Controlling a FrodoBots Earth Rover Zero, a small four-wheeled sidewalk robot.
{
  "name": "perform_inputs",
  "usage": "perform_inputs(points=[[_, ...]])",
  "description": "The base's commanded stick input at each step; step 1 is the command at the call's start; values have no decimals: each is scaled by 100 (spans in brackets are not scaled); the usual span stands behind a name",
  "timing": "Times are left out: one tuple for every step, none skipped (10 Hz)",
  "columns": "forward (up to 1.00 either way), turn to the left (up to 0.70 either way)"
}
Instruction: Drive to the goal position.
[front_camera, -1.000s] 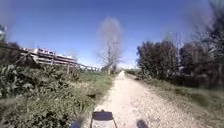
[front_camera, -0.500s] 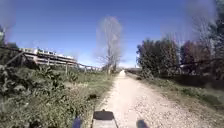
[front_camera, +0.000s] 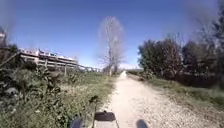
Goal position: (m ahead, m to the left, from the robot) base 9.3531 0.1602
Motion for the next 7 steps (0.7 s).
perform_inputs(points=[[50, 0], [50, 0], [50, 0], [50, 0], [50, 0], [50, 0], [50, 0]])
